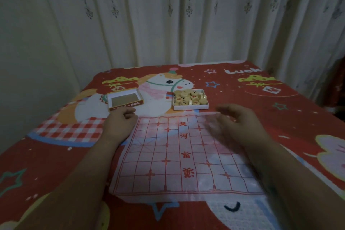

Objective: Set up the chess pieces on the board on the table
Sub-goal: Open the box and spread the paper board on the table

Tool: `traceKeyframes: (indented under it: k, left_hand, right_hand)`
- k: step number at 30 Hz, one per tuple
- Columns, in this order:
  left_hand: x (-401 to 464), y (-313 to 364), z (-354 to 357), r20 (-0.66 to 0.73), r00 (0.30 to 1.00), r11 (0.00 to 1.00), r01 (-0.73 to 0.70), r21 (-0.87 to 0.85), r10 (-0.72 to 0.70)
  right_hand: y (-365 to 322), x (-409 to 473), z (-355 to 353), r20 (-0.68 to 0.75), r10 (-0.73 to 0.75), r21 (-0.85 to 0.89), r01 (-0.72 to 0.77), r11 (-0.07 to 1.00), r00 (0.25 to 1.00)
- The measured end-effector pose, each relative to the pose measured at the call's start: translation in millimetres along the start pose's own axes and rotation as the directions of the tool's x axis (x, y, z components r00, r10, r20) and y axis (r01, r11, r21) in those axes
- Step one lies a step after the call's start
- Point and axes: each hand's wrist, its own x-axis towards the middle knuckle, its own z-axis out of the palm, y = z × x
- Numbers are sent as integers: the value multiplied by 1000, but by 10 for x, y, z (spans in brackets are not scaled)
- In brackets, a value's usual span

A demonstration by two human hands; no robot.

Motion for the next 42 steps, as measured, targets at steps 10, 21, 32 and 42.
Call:
traceKeyframes:
  k: [10, 21, 32, 42]
  left_hand:
    - [-280, 434, 65, 373, 888, 873, -389, 293, 271]
    - [-397, 479, 226, 668, 744, 766, -428, 479, -3]
    - [-90, 128, 105, 449, 883, 740, -208, 639, -139]
    - [-539, 380, -278, 423, 897, 879, -92, 468, -131]
  right_hand:
    - [-49, -9, 177, 388, -13, -671, 292, 681, 922]
    - [203, 105, 191, 346, 215, -856, 214, 471, 913]
    - [172, 36, 153, 279, 259, -898, 156, 411, 925]
    - [200, 31, 47, 162, 276, -918, 42, 394, 948]
